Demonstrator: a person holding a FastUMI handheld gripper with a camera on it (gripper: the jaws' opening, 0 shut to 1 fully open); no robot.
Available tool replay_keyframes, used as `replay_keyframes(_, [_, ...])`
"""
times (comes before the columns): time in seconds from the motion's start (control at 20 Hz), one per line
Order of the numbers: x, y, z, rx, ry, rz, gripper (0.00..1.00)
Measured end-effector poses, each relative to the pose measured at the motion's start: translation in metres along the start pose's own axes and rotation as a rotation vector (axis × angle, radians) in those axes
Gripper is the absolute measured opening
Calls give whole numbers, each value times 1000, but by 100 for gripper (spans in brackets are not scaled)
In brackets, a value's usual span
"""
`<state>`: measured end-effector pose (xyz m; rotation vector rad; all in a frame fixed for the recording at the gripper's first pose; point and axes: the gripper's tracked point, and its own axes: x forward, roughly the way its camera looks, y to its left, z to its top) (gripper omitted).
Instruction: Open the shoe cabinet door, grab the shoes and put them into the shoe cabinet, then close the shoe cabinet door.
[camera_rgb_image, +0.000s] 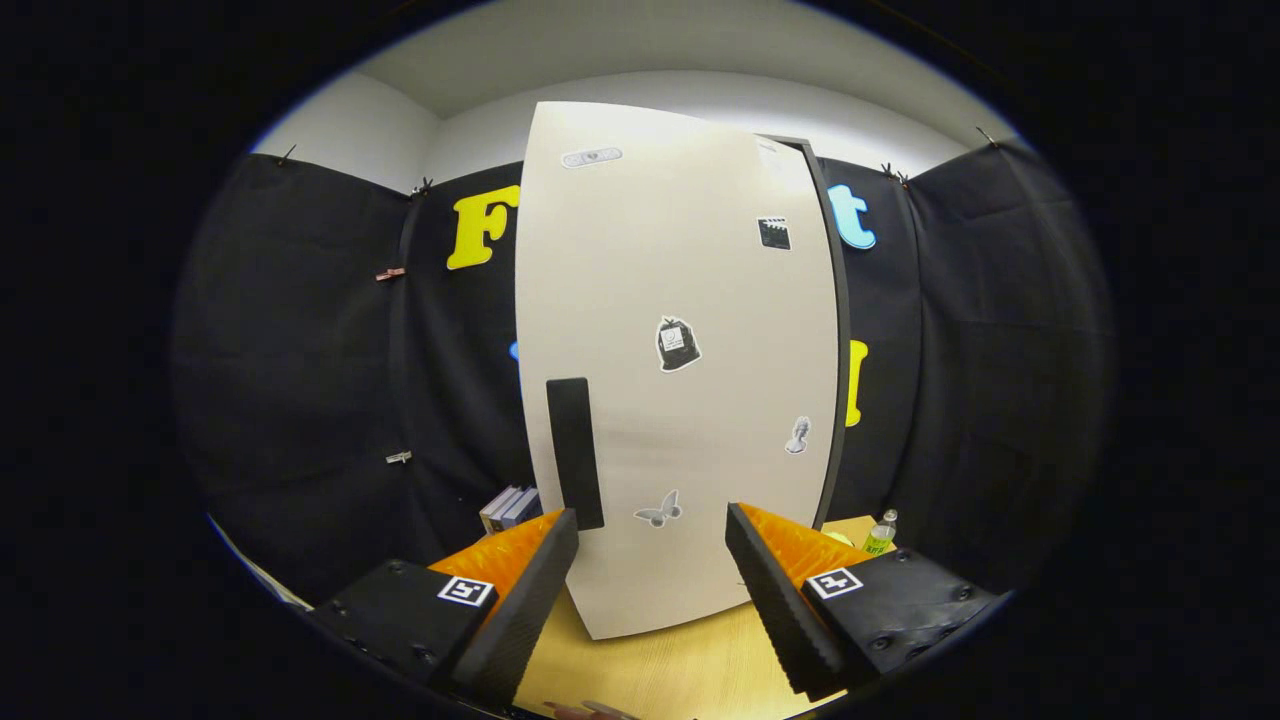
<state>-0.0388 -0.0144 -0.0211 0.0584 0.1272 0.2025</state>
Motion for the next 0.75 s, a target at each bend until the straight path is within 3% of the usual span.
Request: replay_keyframes(0.75, [2, 1, 0, -34, -29, 5, 98])
